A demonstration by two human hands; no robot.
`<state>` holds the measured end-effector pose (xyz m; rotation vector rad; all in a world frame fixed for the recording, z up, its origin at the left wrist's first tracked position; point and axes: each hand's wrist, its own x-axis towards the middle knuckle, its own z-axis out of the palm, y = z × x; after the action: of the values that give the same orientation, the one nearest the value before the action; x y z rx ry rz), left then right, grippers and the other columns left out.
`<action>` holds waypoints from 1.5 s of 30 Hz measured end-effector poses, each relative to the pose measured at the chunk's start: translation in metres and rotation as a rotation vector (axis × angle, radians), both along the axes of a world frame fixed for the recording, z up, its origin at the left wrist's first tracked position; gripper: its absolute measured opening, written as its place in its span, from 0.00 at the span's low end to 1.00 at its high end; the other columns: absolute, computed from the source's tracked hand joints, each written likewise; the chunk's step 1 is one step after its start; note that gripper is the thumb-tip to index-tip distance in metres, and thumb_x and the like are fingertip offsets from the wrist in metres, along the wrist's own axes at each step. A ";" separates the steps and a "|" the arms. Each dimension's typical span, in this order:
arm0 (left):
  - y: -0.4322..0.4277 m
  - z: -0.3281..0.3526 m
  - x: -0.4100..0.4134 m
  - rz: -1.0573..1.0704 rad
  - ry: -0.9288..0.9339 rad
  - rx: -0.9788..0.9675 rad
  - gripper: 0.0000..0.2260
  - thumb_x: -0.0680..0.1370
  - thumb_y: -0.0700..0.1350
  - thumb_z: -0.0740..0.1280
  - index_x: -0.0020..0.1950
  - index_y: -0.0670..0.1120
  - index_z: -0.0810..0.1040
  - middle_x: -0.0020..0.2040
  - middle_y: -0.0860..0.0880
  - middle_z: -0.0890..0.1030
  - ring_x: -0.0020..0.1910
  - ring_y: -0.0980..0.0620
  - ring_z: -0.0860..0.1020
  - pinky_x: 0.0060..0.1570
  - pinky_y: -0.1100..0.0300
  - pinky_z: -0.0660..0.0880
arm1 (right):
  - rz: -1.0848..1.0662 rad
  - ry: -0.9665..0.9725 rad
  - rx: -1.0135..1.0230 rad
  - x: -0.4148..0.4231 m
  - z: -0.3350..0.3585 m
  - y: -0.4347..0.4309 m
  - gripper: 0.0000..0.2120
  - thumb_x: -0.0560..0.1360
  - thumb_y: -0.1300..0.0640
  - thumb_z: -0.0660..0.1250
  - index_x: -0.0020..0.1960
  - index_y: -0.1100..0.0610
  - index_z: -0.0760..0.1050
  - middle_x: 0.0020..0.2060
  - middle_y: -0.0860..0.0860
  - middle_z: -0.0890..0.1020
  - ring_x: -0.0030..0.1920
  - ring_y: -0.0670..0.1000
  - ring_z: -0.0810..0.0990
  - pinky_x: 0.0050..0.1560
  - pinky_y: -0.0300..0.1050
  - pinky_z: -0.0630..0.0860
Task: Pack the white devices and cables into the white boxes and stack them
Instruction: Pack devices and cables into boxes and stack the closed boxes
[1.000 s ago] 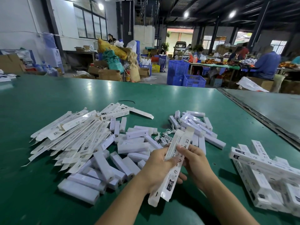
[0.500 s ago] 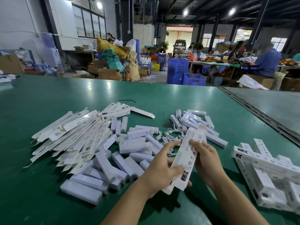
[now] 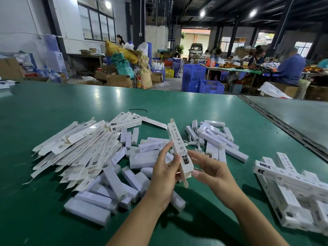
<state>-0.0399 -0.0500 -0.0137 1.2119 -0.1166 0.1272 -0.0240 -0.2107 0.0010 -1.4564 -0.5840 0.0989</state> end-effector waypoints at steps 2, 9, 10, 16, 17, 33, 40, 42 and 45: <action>-0.001 -0.002 0.000 0.024 -0.022 0.081 0.24 0.75 0.58 0.65 0.72 0.63 0.69 0.54 0.49 0.86 0.52 0.44 0.84 0.52 0.41 0.78 | -0.023 0.001 -0.008 0.001 0.000 0.001 0.22 0.70 0.64 0.72 0.64 0.57 0.77 0.63 0.53 0.80 0.65 0.52 0.78 0.63 0.48 0.76; 0.003 -0.001 -0.004 0.007 -0.058 0.298 0.28 0.72 0.69 0.66 0.71 0.65 0.67 0.47 0.53 0.86 0.43 0.59 0.83 0.43 0.66 0.77 | -0.170 -0.069 -0.002 0.001 0.001 0.002 0.16 0.67 0.59 0.73 0.54 0.49 0.83 0.52 0.50 0.86 0.55 0.49 0.83 0.52 0.37 0.78; 0.004 0.000 -0.005 0.011 -0.060 0.323 0.29 0.71 0.71 0.67 0.70 0.64 0.68 0.47 0.56 0.85 0.45 0.61 0.83 0.43 0.68 0.77 | -0.188 -0.082 0.013 0.001 0.002 0.002 0.15 0.67 0.58 0.73 0.53 0.49 0.84 0.51 0.50 0.86 0.53 0.48 0.83 0.51 0.36 0.78; 0.012 0.001 -0.007 0.144 -0.086 0.605 0.34 0.66 0.73 0.69 0.68 0.59 0.74 0.48 0.63 0.83 0.48 0.61 0.81 0.51 0.60 0.80 | -0.221 -0.055 -0.018 0.002 0.004 -0.001 0.09 0.68 0.54 0.73 0.48 0.50 0.86 0.46 0.52 0.87 0.43 0.50 0.85 0.44 0.39 0.80; 0.013 0.000 -0.007 0.145 -0.079 0.622 0.34 0.64 0.72 0.69 0.67 0.60 0.73 0.49 0.61 0.83 0.50 0.60 0.81 0.53 0.58 0.80 | -0.217 -0.050 -0.024 0.004 0.003 -0.003 0.07 0.70 0.56 0.73 0.47 0.51 0.86 0.48 0.51 0.86 0.46 0.50 0.85 0.46 0.39 0.80; 0.009 -0.008 -0.008 0.094 -0.261 0.713 0.14 0.82 0.55 0.62 0.63 0.73 0.66 0.48 0.57 0.84 0.48 0.60 0.81 0.52 0.57 0.79 | -0.237 -0.110 -0.075 0.003 -0.004 0.001 0.18 0.71 0.68 0.73 0.51 0.46 0.84 0.39 0.51 0.86 0.42 0.46 0.84 0.47 0.36 0.78; 0.011 -0.006 -0.010 0.100 -0.292 0.675 0.11 0.81 0.57 0.60 0.61 0.71 0.66 0.48 0.60 0.83 0.47 0.60 0.81 0.48 0.63 0.78 | -0.474 -0.471 -0.169 0.003 -0.017 0.010 0.13 0.68 0.72 0.75 0.38 0.56 0.78 0.41 0.44 0.85 0.47 0.44 0.84 0.46 0.35 0.79; 0.011 -0.005 -0.010 0.106 -0.303 0.644 0.11 0.81 0.56 0.61 0.62 0.69 0.67 0.50 0.59 0.83 0.48 0.59 0.81 0.48 0.63 0.78 | -0.477 -0.662 -0.262 0.002 -0.017 0.010 0.11 0.70 0.71 0.74 0.41 0.56 0.81 0.45 0.44 0.85 0.53 0.42 0.83 0.46 0.33 0.78; 0.012 -0.002 -0.009 0.092 -0.268 0.573 0.13 0.82 0.52 0.63 0.61 0.69 0.69 0.53 0.56 0.84 0.51 0.57 0.82 0.49 0.61 0.79 | -0.428 -0.780 -0.370 0.004 -0.015 0.005 0.14 0.69 0.71 0.67 0.49 0.57 0.83 0.59 0.46 0.81 0.58 0.41 0.81 0.49 0.34 0.78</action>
<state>-0.0494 -0.0375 -0.0154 1.7684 -0.3488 0.3547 -0.0198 -0.2057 -0.0137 -1.9481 -0.8896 -0.7649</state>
